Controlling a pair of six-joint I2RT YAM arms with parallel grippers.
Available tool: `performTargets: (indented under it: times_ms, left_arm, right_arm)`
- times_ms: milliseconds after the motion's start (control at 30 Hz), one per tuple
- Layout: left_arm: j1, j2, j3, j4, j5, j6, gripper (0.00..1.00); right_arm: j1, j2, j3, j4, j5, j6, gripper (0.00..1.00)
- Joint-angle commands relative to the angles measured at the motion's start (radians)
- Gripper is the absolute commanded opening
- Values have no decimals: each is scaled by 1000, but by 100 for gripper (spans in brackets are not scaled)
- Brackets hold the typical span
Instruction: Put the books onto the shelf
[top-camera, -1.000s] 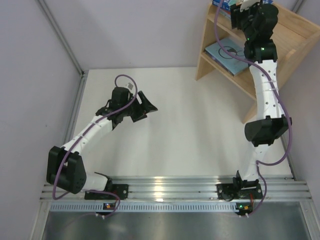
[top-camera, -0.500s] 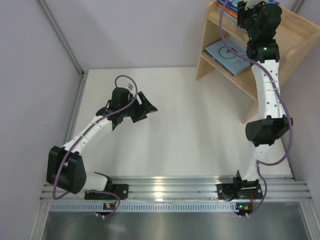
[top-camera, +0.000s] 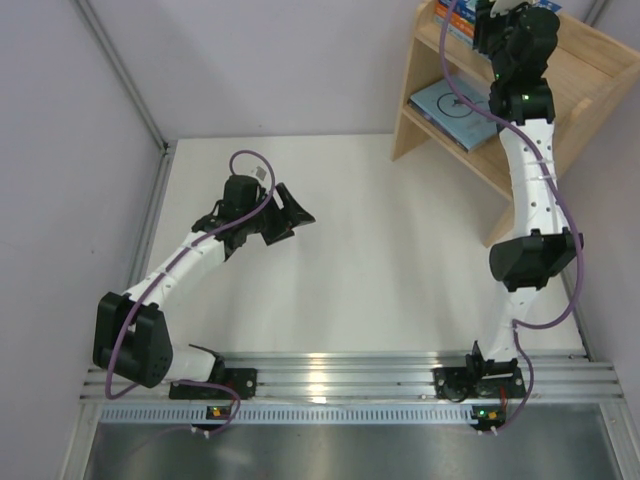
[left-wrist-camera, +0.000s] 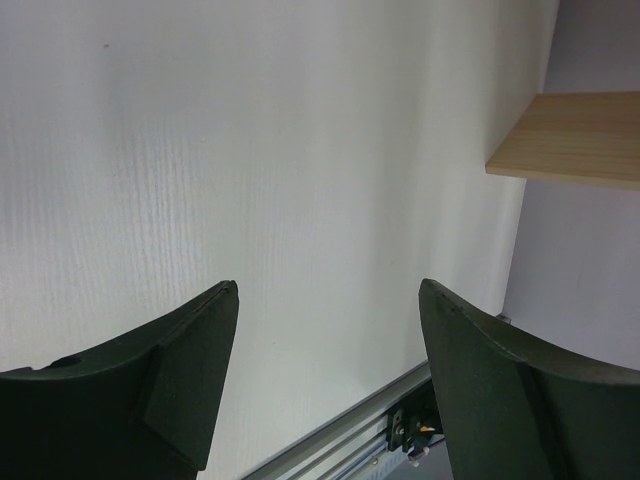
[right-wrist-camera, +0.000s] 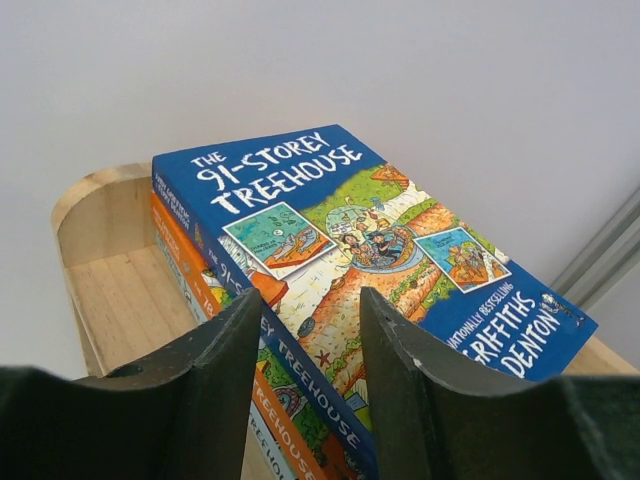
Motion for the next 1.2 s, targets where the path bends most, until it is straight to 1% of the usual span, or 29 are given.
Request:
performTargets:
  times_ms: [0, 100, 133, 200, 233, 300, 333, 433, 600, 733, 900, 967, 1000, 1033, 1067, 1100, 1133, 1167]
  left_arm:
    - [-2, -5, -7, 57, -5, 3, 78]
    - [-2, -5, -6, 60, -3, 3, 78]
    - [-3, -5, -6, 59, -3, 3, 78]
    - [-2, -11, -6, 59, -3, 5, 78]
    - [-3, -11, -6, 57, -5, 5, 78]
    - [-3, -17, -6, 59, -3, 3, 78]
    - [-2, -19, -6, 59, -2, 2, 78]
    - [-3, -28, -4, 51, 0, 0, 78]
    - [-3, -67, -6, 37, -11, 3, 78]
    - [-3, -90, 7, 25, -7, 9, 78]
    - [-2, -131, 8, 11, -10, 8, 78]
    - [-2, -143, 4, 6, -13, 8, 78]
    - [-3, -146, 1, 5, -14, 6, 78]
    - [-3, -148, -3, 6, -13, 5, 78]
    - [-3, -151, -7, 6, -10, 3, 78]
    - [-3, -151, -7, 6, -8, 2, 78]
    - [-3, -149, -9, 6, -7, 0, 78]
    - [-2, -148, -9, 5, -4, 0, 78]
  right_arm:
    - [8, 27, 26, -19, 12, 35, 45]
    - [8, 24, 26, -12, -14, 35, 55]
    - [8, 21, 26, -9, -17, 37, 61]
    - [9, 11, 26, 1, -26, 37, 69]
    - [9, -1, 26, 2, -28, 35, 75]
    - [9, -12, 26, 5, -40, 35, 80]
    - [9, -21, 25, 7, -47, 37, 86]
    - [9, -36, 23, 7, -101, 40, 92]
    - [20, -81, 23, 5, -135, 44, 97]
    - [20, -119, 23, 2, -129, 63, 100]
    - [3, -154, 22, -38, -41, 98, 100]
    - [-12, -174, 3, -67, -2, 145, 96]
    - [-35, -182, -6, -78, 3, 165, 92]
    - [-49, -197, -26, -88, 5, 220, 79]
    - [-63, -208, -36, -96, 14, 251, 72]
    - [-101, -216, -50, -108, 20, 332, 66]
    - [-123, -232, -76, -116, 20, 372, 55]
    - [-143, -240, -90, -119, -4, 408, 52]
